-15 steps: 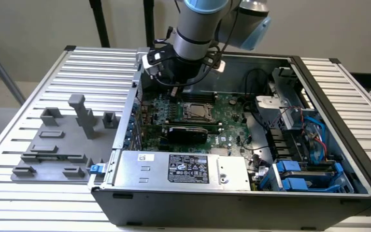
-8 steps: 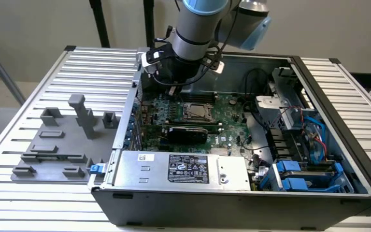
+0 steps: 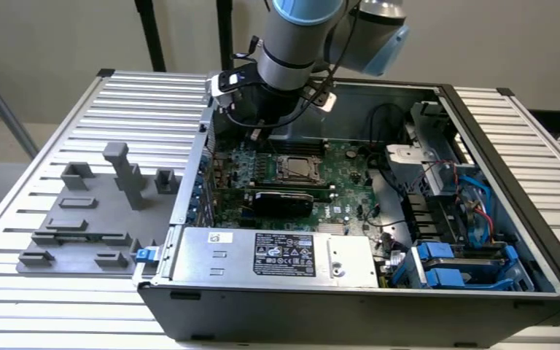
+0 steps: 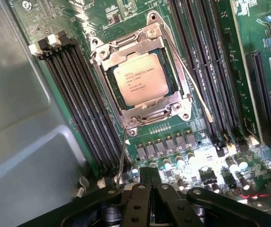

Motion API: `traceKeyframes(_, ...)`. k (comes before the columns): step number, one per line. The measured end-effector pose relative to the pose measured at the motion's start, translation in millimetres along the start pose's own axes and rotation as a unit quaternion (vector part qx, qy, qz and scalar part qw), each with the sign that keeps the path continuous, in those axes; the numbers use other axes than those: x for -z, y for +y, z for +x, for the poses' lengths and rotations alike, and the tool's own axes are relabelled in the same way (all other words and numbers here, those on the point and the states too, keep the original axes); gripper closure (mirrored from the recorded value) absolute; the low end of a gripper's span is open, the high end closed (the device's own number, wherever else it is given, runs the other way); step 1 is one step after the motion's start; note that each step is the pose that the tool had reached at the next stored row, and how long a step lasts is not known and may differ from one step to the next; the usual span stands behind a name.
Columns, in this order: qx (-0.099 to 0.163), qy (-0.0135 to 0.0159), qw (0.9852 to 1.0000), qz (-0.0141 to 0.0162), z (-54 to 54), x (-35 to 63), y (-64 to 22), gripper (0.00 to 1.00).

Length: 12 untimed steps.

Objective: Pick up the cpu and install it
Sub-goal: 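Install the first cpu locking lever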

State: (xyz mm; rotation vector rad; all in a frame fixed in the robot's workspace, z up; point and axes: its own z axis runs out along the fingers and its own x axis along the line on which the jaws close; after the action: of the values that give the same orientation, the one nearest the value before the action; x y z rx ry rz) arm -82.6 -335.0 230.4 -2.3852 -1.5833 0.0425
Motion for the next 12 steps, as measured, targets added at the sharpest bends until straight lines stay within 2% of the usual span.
traceKeyframes(2,-0.004,0.005,1.0,0.0021,-1.4,1.3,0.2,0.88)
traceKeyframes(6,-0.008,0.0086,0.9999,0.0048,-10.2,3.5,3.7,0.88)
traceKeyframes(7,-0.009,0.0104,0.9999,0.0056,-11.6,3.8,4.2,0.88)
traceKeyframes(8,-0.012,0.0143,0.9998,0.0067,-11.8,3.9,4.1,0.88)
traceKeyframes(12,-0.026,0.033,0.9991,0.0107,-12.3,3.6,3.0,0.88)
